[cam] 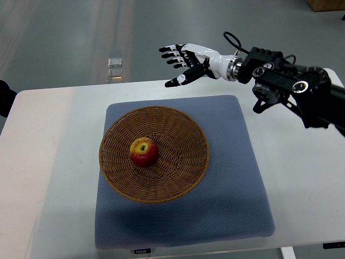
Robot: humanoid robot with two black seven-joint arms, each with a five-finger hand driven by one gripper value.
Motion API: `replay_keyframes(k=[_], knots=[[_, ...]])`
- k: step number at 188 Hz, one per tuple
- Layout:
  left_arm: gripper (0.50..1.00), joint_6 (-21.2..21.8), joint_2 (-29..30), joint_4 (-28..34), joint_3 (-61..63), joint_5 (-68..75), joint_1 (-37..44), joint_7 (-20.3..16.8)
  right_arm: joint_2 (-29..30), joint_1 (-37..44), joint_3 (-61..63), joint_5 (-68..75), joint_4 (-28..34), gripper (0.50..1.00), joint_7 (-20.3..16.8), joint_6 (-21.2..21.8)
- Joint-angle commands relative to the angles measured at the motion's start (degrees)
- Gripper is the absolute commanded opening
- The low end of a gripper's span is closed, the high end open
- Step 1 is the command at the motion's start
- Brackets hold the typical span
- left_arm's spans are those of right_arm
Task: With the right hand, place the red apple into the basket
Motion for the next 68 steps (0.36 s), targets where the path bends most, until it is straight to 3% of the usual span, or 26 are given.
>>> replay_keyframes(k=[1,14,15,38,68], knots=[[1.000,-0.01,0.00,-0.09,0.00,0.03,-0.01,0.01,1.63,-10.31,15.32,4.08,-1.42,0.913,0.06,-0.85],[1.000,-0.01,0.00,-0.09,0.00,0.03,-0.01,0.01,2.59,-11.81,18.13,4.70,-1.60,0.913,0.06,-1.03],[1.000,-0.01,0.00,-0.17,0.00,-0.05,-0.01,0.01,5.64,-15.37,24.75,6.18,-2.38,0.915,0.06,-1.38],[1.000,-0.01,0.00,-0.18,0.09,0.03,-0.01,0.01,8.48,-20.68,34.56,6.72,-4.67,0.915,0.14,-1.38],[1.000,-0.01,0.00,-0.09,0.09,0.03,-0.01,0.09,9.98,-21.74,36.59,6.81,-5.03,0.921,0.23,-1.29]])
